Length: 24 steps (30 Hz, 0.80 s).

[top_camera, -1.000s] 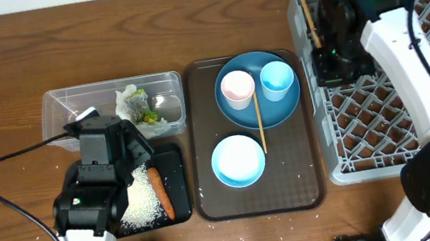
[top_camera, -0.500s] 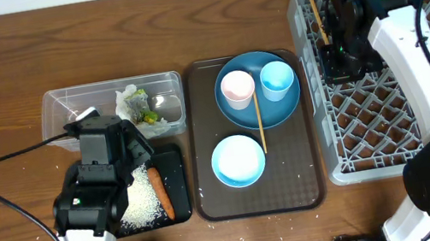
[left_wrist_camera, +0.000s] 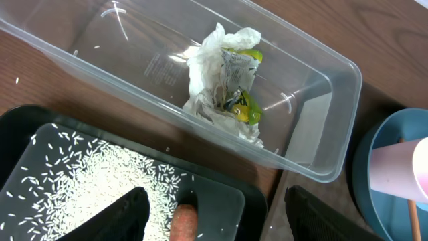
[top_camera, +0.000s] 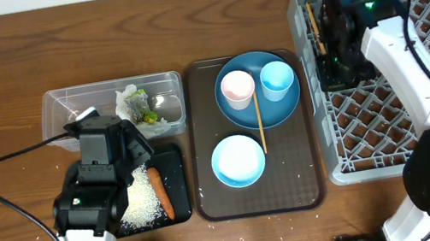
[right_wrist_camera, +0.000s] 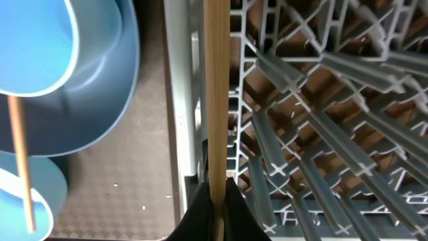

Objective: Sort waste into correct bins and load items into the dishwasher rack
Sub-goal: 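Return the right gripper to the blue plate and grasp the second chopstick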

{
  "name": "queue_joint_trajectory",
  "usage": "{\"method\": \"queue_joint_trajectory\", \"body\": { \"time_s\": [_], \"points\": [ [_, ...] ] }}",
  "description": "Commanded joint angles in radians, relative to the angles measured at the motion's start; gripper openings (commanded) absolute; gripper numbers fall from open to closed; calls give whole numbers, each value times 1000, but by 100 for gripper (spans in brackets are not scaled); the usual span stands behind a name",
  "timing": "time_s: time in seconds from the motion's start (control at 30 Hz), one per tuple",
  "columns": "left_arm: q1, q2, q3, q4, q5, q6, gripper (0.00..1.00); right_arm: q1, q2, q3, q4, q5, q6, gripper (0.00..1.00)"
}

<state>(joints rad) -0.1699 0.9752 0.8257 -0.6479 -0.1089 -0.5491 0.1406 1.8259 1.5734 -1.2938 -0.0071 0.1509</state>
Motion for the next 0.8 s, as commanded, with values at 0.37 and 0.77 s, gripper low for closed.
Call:
{"method": "queue_joint_trajectory", "body": {
  "time_s": [0.37,0.77],
  "points": [
    [5,-3,10,-2,-15,7,68,-11,-2,17,-50,25,-8,33],
    [5,-3,10,-2,-15,7,68,142,-2,240,-226,-312,125,33]
  ]
}}
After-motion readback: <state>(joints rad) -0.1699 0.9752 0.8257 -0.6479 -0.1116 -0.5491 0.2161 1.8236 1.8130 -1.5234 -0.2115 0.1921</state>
